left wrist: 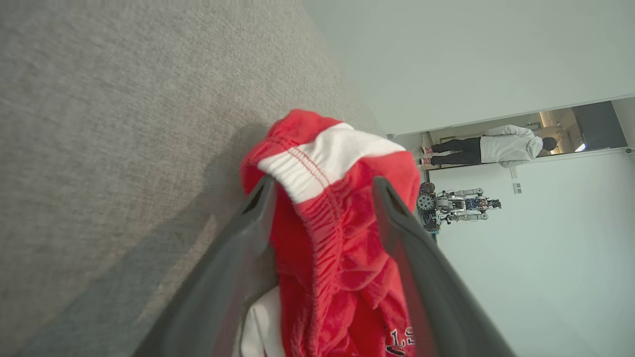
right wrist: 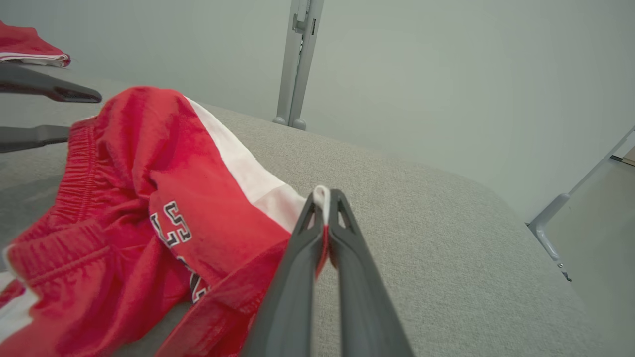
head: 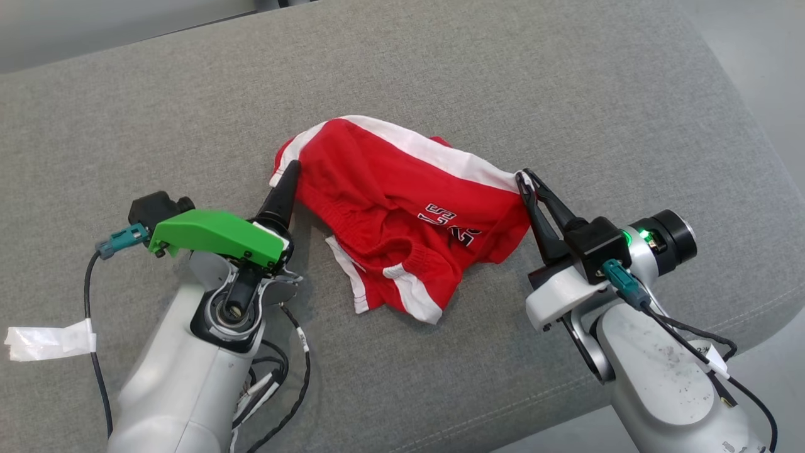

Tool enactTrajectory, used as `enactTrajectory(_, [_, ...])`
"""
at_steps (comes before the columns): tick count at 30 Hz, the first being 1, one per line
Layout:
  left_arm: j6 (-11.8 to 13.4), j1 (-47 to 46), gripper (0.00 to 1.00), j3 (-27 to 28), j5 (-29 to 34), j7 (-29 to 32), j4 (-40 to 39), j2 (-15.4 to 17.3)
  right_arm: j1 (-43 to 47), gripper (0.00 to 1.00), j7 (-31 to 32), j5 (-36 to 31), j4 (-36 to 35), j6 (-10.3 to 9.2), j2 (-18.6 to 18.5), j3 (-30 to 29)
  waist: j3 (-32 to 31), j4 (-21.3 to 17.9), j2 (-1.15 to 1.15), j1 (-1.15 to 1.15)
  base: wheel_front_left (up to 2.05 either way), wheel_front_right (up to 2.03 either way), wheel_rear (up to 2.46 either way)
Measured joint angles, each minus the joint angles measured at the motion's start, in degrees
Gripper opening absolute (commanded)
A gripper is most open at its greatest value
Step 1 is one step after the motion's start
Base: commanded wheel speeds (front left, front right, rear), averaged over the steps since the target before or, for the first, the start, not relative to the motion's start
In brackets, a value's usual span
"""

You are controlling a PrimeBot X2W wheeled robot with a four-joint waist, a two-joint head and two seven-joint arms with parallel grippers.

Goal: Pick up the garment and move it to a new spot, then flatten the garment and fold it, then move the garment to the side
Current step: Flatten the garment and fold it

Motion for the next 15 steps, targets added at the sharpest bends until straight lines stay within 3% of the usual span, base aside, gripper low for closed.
enactTrajectory(2, [0.0,-0.27,0.35,-0.08,-0.23,0.0,0.07,0.0,0.0,0.0,0.0,0.0,-0.05,-0.01,0.02,0.05,0.14,-0.05,0.0,0.0,0.0,0.0,0.0])
enactTrajectory(4, [0.0,-0.68,0.0,-0.33,-0.6,-0.55,0.23,0.0,0.0,0.0,0.0,0.01,-0.05,-0.01,0.03,0.08,0.36,-0.14,0.0,0.0,0.0,0.0,0.0])
enactTrajectory(15, [-1.04,-2.59,0.0,-2.5,-1.29,-3.27,2.12,-0.01,-0.1,0.0,0.0,0.24,-0.36,-0.01,0.02,0.21,1.03,-0.32,0.0,0.0,0.0,0.0,0.0])
